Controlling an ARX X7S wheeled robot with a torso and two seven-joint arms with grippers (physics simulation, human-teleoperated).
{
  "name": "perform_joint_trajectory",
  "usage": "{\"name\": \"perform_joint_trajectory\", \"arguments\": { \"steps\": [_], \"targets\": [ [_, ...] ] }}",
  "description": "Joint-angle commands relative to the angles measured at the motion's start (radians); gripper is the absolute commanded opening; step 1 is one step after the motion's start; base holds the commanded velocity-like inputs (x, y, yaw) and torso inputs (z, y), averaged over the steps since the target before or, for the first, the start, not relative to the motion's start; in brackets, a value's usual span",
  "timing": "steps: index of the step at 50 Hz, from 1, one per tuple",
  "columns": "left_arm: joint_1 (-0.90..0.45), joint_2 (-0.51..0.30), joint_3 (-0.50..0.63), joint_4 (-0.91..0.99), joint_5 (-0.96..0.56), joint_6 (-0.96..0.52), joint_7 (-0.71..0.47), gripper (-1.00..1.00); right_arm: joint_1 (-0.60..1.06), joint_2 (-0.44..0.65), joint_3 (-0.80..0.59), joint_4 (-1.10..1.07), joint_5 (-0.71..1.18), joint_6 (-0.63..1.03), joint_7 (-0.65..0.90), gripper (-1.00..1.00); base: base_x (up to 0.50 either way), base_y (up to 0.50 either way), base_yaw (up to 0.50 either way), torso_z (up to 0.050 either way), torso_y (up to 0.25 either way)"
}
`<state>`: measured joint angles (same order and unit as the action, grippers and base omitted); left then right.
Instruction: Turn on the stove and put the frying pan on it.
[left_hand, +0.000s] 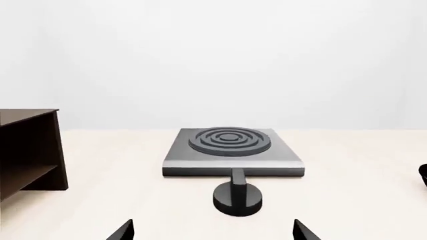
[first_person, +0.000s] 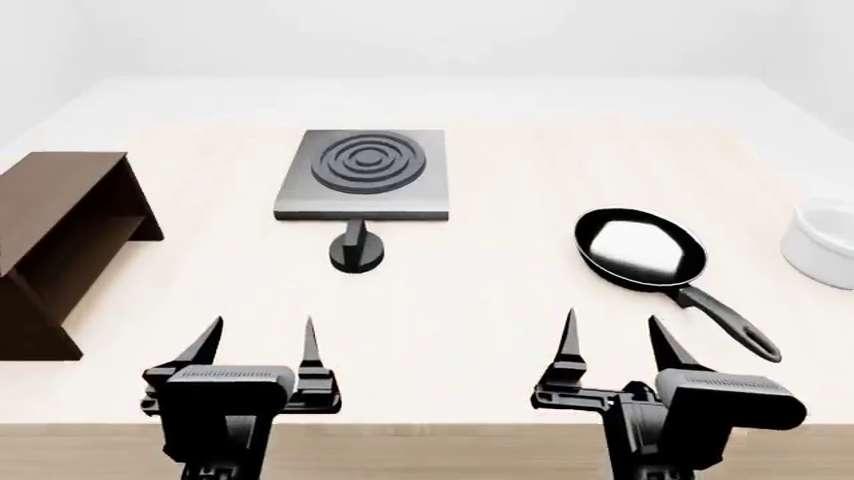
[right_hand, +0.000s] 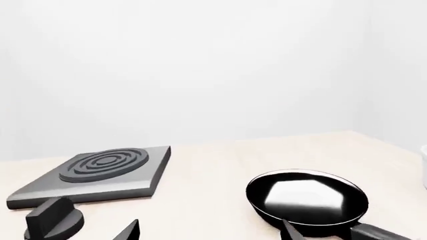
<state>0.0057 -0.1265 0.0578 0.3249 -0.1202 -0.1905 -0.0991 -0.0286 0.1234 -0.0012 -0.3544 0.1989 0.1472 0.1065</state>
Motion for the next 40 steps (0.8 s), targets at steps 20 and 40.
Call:
{"name": "perform_joint_trajectory", "arguments": {
  "steps": [20, 40],
  "targets": [
    [0.013, -0.033, 0.021, 0.042, -0.013, 0.001, -0.032, 1.00, -0.010, 0.038, -0.007, -0.070, 0.039, 0.020, 0.031, 1.00, 0.50, 0.00, 0.00, 0.000, 0.000],
    [0.004, -0.051, 0.026, 0.030, -0.024, 0.006, -0.046, 1.00, -0.014, 0.049, -0.039, -0.053, 0.001, 0.002, 0.062, 1.00, 0.24, 0.00, 0.00, 0.000, 0.001]
  ]
}}
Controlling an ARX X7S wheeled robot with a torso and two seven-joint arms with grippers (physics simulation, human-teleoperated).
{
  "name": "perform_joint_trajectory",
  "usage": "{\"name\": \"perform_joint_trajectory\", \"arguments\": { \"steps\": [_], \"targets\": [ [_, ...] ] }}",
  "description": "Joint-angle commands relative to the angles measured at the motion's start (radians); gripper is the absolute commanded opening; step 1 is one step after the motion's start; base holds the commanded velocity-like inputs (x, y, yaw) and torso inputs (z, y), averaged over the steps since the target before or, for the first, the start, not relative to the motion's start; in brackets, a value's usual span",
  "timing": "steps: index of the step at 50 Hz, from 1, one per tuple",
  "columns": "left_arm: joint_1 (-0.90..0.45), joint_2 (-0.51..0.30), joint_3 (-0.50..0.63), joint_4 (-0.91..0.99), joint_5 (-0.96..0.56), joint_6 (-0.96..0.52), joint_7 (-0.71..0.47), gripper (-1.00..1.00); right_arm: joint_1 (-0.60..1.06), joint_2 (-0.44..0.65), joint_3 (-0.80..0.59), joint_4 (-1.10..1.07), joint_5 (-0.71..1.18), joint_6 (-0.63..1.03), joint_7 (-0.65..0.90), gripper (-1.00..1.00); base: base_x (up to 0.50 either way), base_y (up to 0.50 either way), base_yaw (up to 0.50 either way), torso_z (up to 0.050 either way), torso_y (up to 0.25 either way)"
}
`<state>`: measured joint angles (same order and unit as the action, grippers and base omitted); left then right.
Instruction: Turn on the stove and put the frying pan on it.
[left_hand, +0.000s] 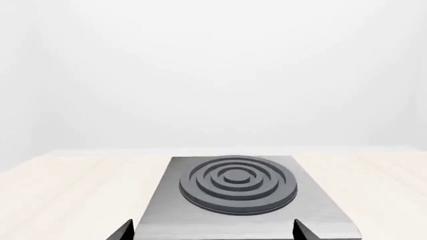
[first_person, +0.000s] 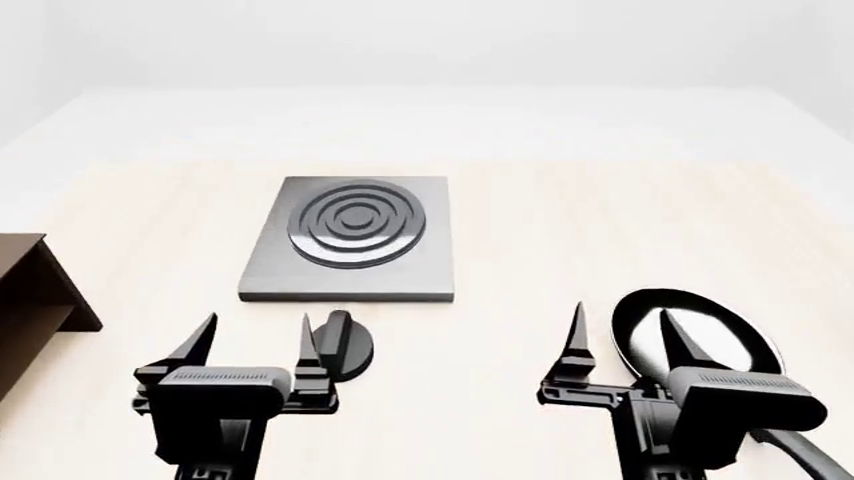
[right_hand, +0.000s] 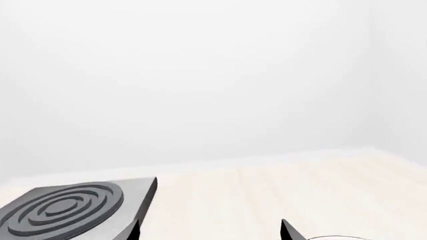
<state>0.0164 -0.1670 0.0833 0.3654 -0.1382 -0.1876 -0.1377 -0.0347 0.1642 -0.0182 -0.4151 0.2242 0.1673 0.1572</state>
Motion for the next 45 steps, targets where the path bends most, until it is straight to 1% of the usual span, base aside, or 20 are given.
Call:
{"name": "perform_joint_trajectory", "arguments": {
  "steps": [1, 5, 13, 20, 32, 45],
  "targets": [
    [-0.009, -0.012, 0.000, -0.014, -0.006, 0.003, -0.008, 1.00, -0.009, 0.010, -0.023, 0.007, -0.023, -0.018, 0.011, 1.00, 0.00, 0.00, 0.00, 0.000, 0.000],
    [-0.026, -0.019, -0.008, -0.056, -0.014, 0.007, -0.004, 1.00, -0.010, 0.015, -0.029, 0.012, -0.027, -0.023, 0.010, 1.00, 0.00, 0.00, 0.00, 0.000, 0.000],
    [-0.078, -0.026, -0.015, -0.192, 0.015, 0.054, -0.021, 1.00, -0.008, 0.021, -0.038, 0.019, -0.030, -0.023, 0.015, 1.00, 0.00, 0.00, 0.00, 0.000, 0.000],
    [-0.108, -0.020, -0.014, -0.297, 0.029, 0.093, -0.036, 1.00, -0.007, 0.026, -0.044, 0.018, -0.029, -0.020, 0.020, 1.00, 0.00, 0.00, 0.00, 0.000, 0.000],
    [-0.140, -0.025, -0.033, -0.391, 0.022, 0.117, -0.053, 1.00, -0.004, 0.035, -0.047, 0.021, -0.021, -0.017, 0.027, 1.00, 0.00, 0.00, 0.00, 0.000, 0.000],
    [-0.152, -0.017, -0.004, -0.473, 0.040, 0.153, -0.058, 1.00, -0.004, 0.041, -0.053, 0.031, -0.019, -0.028, 0.033, 1.00, 0.00, 0.00, 0.00, 0.000, 0.000]
  ]
}}
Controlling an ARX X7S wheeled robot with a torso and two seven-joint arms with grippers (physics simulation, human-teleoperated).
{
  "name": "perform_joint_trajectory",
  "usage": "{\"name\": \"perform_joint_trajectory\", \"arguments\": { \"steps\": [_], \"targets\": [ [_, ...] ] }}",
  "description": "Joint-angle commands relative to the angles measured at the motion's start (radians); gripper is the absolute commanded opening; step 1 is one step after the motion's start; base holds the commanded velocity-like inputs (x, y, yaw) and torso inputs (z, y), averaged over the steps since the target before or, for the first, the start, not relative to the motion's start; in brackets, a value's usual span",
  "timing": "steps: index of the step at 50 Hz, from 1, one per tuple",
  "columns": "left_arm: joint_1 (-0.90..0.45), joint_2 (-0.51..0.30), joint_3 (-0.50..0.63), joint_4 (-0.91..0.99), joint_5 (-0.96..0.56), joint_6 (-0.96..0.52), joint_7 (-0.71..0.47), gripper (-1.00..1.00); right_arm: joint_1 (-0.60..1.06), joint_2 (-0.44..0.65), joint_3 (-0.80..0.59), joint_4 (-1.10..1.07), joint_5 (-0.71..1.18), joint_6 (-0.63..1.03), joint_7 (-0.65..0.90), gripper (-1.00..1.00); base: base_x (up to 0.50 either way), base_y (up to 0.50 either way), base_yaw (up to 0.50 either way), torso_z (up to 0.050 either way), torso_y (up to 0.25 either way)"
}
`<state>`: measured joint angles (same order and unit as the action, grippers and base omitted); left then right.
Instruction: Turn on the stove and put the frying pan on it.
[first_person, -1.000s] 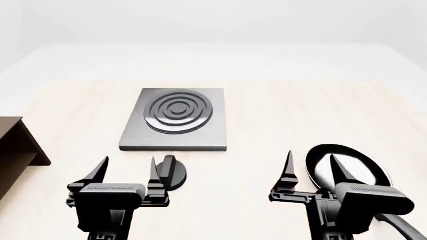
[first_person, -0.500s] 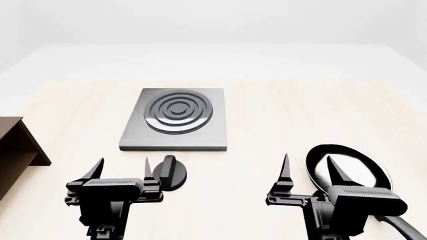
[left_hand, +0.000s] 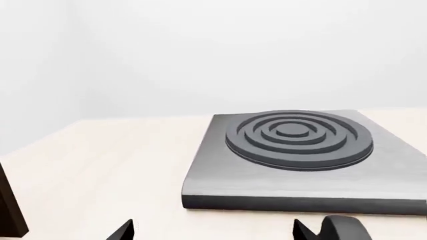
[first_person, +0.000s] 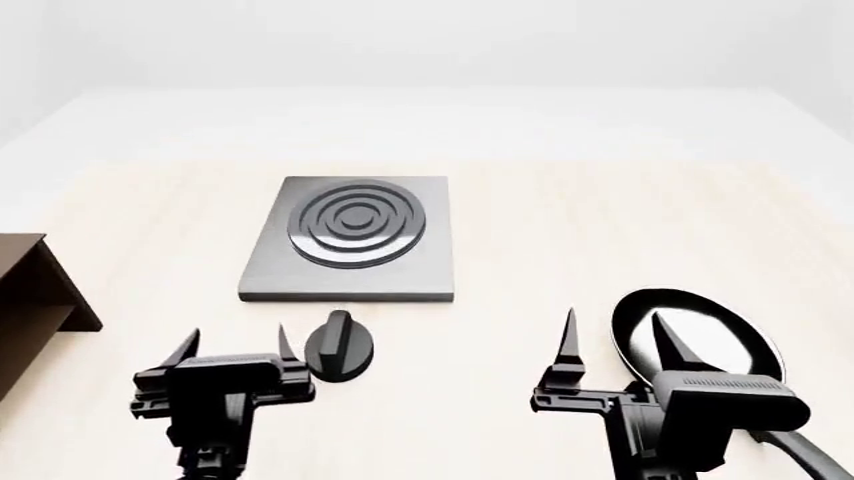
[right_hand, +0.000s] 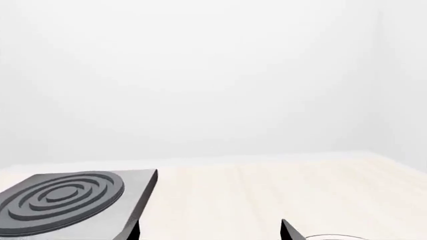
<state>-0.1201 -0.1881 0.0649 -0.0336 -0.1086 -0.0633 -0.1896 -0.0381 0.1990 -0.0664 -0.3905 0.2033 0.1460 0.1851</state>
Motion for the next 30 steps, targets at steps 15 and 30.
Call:
{"name": "perform_joint_trajectory", "arguments": {
  "steps": [15, 30],
  "targets": [
    [-0.045, 0.021, 0.051, -0.194, 0.024, 0.066, -0.007, 1.00, 0.000, 0.016, -0.017, 0.015, 0.006, -0.017, 0.015, 1.00, 0.00, 0.00, 0.00, 0.000, 0.000],
    [-0.055, 0.033, 0.109, -0.166, 0.020, 0.021, 0.023, 1.00, 0.000, 0.030, -0.027, 0.013, 0.017, -0.022, 0.030, 1.00, 0.00, 0.00, 0.00, 0.000, 0.000]
  ]
}}
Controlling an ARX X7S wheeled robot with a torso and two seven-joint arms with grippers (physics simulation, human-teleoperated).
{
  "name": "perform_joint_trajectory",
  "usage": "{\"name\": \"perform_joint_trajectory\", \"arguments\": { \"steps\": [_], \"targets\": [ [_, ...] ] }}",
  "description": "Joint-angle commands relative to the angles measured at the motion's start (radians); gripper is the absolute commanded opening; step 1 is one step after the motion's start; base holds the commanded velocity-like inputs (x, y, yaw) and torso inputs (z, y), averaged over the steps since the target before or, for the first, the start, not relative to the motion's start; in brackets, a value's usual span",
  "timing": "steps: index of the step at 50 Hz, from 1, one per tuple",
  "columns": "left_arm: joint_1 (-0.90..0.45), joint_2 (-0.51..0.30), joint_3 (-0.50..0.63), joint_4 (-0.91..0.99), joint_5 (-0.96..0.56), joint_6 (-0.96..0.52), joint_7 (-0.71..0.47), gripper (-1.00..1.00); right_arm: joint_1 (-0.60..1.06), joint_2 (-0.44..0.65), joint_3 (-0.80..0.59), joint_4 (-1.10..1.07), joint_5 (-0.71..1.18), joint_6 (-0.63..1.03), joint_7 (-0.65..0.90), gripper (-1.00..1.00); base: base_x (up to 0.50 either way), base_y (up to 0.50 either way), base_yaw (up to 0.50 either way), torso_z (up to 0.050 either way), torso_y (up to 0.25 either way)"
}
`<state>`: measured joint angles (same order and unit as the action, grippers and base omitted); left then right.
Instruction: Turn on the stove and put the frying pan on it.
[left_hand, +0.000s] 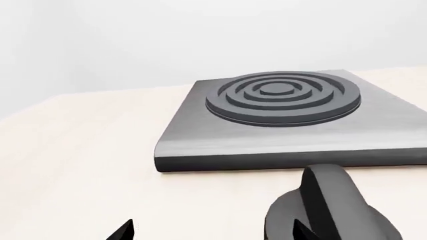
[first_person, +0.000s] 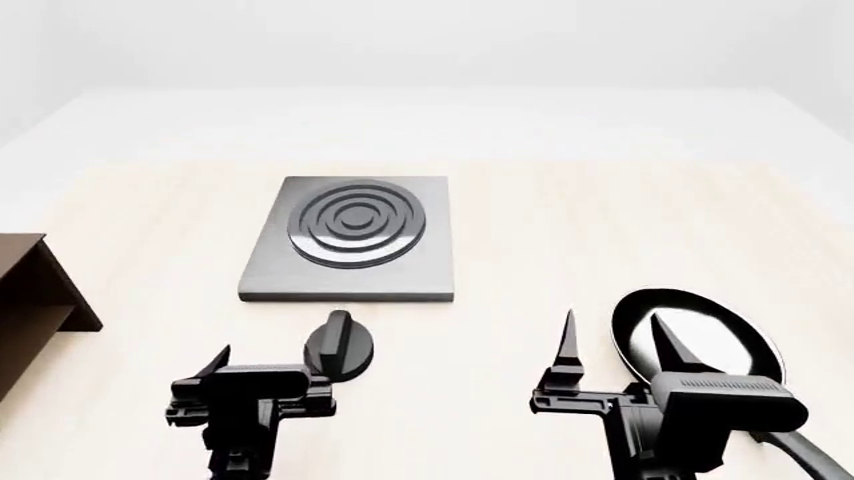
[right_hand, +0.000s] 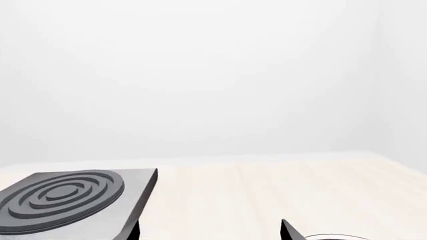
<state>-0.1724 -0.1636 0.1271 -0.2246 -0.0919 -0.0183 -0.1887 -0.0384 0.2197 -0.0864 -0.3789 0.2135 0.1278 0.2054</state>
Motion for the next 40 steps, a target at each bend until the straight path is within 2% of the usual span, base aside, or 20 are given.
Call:
{"name": "perform_joint_trajectory", "arguments": {
  "steps": [1, 9, 16, 25, 34, 36, 40],
  "targets": [
    [-0.001, 0.008, 0.054, 0.036, 0.003, -0.028, 0.027, 1.00, 0.001, 0.010, -0.008, 0.002, 0.008, -0.005, 0.010, 1.00, 0.00, 0.00, 0.00, 0.000, 0.000],
    [0.035, 0.011, 0.157, 0.154, 0.023, -0.080, 0.087, 1.00, 0.006, 0.017, -0.005, 0.001, 0.019, -0.003, 0.020, 1.00, 0.00, 0.00, 0.00, 0.000, 0.000],
    [0.085, -0.011, 0.197, 0.309, 0.013, -0.137, 0.116, 1.00, 0.012, 0.022, 0.003, -0.002, 0.029, 0.002, 0.029, 1.00, 0.00, 0.00, 0.00, 0.000, 0.000],
    [0.142, -0.059, 0.078, 0.644, -0.126, -0.266, 0.094, 1.00, 0.024, 0.027, 0.000, 0.007, 0.043, 0.024, 0.030, 1.00, 0.00, 0.00, 0.00, 0.000, 0.000],
    [0.154, -0.082, 0.022, 0.685, -0.118, -0.267, 0.043, 1.00, 0.045, 0.045, -0.017, 0.007, 0.060, 0.081, 0.022, 1.00, 0.00, 0.00, 0.00, 0.000, 0.000],
    [0.161, -0.088, 0.020, 0.687, -0.102, -0.257, 0.033, 1.00, 0.038, 0.040, 0.003, 0.001, 0.082, 0.040, 0.014, 1.00, 0.00, 0.00, 0.00, 0.000, 0.000],
    [0.178, -0.095, 0.020, 0.686, -0.090, -0.238, 0.026, 1.00, 0.061, 0.067, 0.017, -0.050, 0.092, 0.125, 0.039, 1.00, 0.00, 0.00, 0.00, 0.000, 0.000]
  ]
}}
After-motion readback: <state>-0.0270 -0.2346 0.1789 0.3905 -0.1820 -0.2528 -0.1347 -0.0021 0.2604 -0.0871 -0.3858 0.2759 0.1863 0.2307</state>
